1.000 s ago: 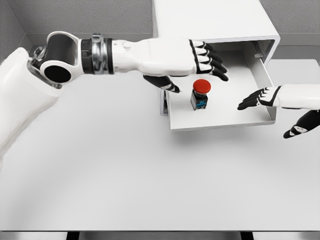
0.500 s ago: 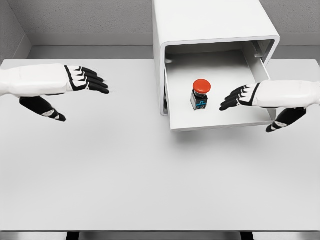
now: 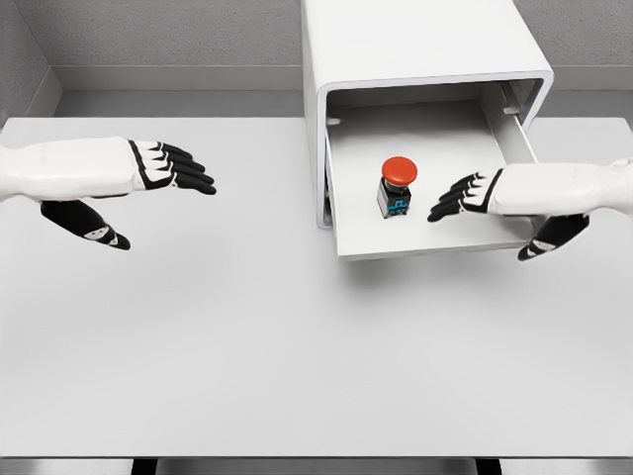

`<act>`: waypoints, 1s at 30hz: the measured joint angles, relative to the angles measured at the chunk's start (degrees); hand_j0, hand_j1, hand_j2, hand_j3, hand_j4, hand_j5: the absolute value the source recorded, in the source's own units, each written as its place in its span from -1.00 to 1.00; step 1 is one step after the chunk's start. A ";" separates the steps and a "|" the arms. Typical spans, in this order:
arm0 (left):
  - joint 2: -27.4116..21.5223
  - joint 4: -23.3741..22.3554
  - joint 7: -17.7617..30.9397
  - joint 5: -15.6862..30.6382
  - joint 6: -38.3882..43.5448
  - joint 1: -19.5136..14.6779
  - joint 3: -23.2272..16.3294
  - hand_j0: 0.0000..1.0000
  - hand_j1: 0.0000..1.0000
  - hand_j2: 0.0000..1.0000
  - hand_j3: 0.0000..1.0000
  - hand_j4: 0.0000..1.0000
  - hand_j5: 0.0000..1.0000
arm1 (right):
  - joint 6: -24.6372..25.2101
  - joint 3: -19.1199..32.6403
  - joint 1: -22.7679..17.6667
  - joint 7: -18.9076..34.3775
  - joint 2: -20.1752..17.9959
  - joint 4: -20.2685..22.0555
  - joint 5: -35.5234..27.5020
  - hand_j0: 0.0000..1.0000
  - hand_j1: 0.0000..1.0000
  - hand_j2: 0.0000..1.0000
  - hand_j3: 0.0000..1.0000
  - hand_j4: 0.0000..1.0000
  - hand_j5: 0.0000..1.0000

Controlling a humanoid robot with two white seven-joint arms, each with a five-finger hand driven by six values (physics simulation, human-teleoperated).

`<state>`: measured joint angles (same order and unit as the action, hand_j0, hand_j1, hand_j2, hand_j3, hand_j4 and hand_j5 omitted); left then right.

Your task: Slide open multi-storey tabletop storage cabinets and put open load switch and slide close multi-storey tabletop storage cabinets

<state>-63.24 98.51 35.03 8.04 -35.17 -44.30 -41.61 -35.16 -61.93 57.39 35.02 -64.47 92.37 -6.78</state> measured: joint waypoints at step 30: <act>-0.16 0.41 0.00 -0.16 0.00 0.53 0.10 1.00 1.00 1.00 1.00 1.00 1.00 | -0.02 3.49 4.57 0.07 13.83 -18.19 6.83 1.00 1.00 1.00 1.00 1.00 1.00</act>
<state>-63.40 98.92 35.03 7.89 -35.17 -43.77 -41.51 -35.18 -58.45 61.96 35.09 -50.63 74.18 0.04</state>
